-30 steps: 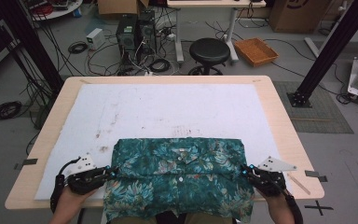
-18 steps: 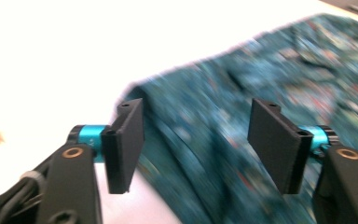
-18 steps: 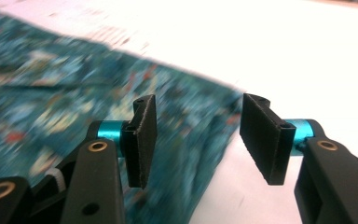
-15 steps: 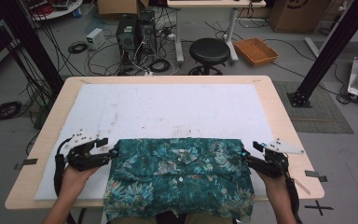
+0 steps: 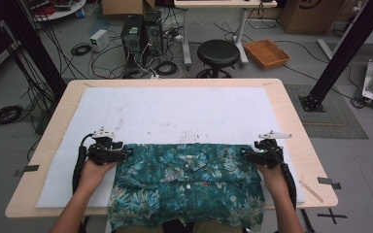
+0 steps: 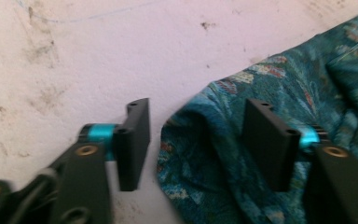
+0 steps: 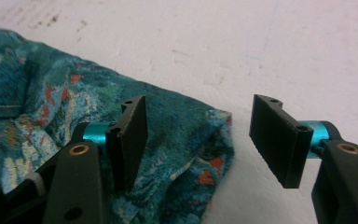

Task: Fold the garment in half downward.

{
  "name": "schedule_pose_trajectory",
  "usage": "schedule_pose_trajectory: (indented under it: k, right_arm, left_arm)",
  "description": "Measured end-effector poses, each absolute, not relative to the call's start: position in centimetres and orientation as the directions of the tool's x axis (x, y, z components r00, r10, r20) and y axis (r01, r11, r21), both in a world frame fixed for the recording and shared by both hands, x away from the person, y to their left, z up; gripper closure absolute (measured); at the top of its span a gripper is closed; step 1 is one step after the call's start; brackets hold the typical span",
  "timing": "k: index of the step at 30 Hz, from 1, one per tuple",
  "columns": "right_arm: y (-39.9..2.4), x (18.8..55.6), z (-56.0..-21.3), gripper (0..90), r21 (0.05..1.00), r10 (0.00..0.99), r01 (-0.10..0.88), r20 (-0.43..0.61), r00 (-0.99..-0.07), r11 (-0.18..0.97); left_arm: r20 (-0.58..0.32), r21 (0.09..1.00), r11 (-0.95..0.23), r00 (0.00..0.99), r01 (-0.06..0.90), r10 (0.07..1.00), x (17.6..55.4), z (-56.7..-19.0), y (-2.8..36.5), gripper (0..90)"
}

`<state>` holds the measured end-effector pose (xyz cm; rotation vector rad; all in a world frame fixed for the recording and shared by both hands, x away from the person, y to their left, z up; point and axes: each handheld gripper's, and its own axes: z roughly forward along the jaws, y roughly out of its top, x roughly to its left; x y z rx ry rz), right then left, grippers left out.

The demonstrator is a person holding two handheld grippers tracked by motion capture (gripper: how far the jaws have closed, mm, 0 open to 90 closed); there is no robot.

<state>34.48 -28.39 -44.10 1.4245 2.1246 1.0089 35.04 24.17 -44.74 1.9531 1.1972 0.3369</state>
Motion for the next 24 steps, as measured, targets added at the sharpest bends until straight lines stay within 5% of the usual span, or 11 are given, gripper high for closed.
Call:
schedule_pose_trajectory:
  k: [5,9,11,12,24]
  right_arm:
    - [-27.5,34.5,-45.0,39.7,0.723,0.913,0.637,0.023,-0.408,0.267]
    - [-27.6,34.0,-44.9,63.4,0.727,0.908,0.634,0.037,-0.418,0.262]
    - [-27.5,33.9,-44.7,83.6,0.718,0.895,0.634,0.035,-0.444,0.286]
    - [-27.1,33.8,-44.5,85.6,0.71,0.891,0.633,0.017,-0.453,0.309]
    - [-27.7,37.8,-42.6,87.0,0.772,0.894,0.575,0.018,-0.448,0.272]
  left_arm:
    - [-0.127,0.761,-0.241,0.503,0.603,0.855,34.5,-44.9,24.2,60.7]
    - [-0.116,0.773,-0.272,0.548,0.574,0.828,34.0,-45.1,24.2,83.8]
    - [-0.121,0.772,-0.274,0.557,0.573,0.822,34.0,-45.0,24.1,85.1]
    - [-0.124,0.772,-0.271,0.554,0.575,0.823,34.0,-45.0,24.2,85.3]
    - [-0.174,0.8,-0.182,0.511,0.572,0.842,38.2,-42.3,24.3,85.6]
